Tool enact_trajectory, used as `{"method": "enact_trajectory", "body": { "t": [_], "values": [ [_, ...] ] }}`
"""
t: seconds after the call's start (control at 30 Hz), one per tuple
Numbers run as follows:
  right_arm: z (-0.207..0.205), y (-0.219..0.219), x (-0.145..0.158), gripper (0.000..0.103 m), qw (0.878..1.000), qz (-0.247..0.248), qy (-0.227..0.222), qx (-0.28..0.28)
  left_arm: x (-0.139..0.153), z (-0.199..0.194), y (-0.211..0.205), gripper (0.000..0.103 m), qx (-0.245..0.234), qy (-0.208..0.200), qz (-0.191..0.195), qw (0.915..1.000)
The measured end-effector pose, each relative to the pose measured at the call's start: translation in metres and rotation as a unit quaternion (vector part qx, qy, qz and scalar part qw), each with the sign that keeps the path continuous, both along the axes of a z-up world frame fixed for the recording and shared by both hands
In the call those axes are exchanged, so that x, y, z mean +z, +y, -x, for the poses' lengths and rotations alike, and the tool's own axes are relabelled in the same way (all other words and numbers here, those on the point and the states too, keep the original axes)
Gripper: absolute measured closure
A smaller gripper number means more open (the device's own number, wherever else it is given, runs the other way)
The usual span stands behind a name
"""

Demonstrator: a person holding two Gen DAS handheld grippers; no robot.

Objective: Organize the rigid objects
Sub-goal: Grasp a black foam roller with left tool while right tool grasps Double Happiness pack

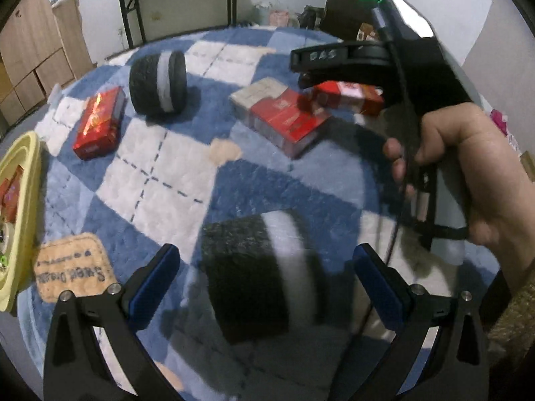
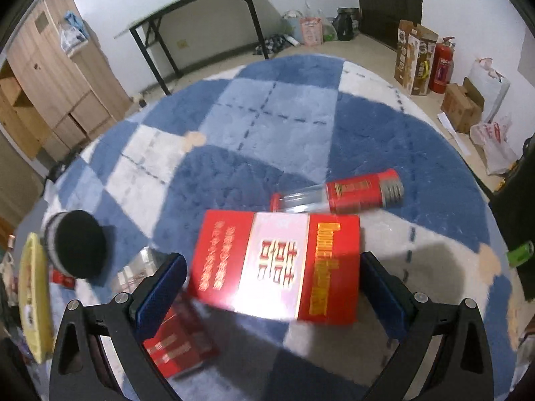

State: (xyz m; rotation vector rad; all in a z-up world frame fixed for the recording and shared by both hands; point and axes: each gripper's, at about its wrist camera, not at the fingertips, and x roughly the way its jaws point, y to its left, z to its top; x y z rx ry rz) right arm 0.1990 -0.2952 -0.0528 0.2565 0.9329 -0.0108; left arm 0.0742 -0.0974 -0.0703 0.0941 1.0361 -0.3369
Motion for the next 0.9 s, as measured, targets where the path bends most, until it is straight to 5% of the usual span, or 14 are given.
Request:
{"method": "enact_trajectory", "body": {
  "t": [0.1,0.17,0.27,0.5,0.77,0.9],
  "values": [
    [-0.006,0.001,-0.003,0.004,1.0,0.019,-0.008,0.002,-0.012,-0.008,0.011,0.011,0.015,0.026,0.022,0.9993],
    [-0.004,0.002,-0.004,0.005,0.999,0.031,-0.011,0.007,-0.018,-0.011,0.015,0.038,0.023,0.041,0.024,0.9986],
    [0.002,0.01,-0.007,0.007,0.999,0.046,-0.021,0.018,-0.013,-0.009,0.017,0.049,0.018,0.039,0.045,0.998],
    [0.038,0.002,0.015,0.007,0.998,0.029,-0.043,0.021,0.035,-0.001,0.027,0.05,0.024,-0.035,0.017,0.9989],
    [0.121,0.002,0.117,0.007,0.985,0.042,-0.148,0.073,0.151,0.014,0.081,0.049,0.049,-0.179,-0.018,0.9824],
    [0.168,0.012,0.166,0.007,0.977,0.034,-0.186,0.094,0.192,0.031,0.123,0.049,0.083,-0.206,0.001,0.975]
  ]
}}
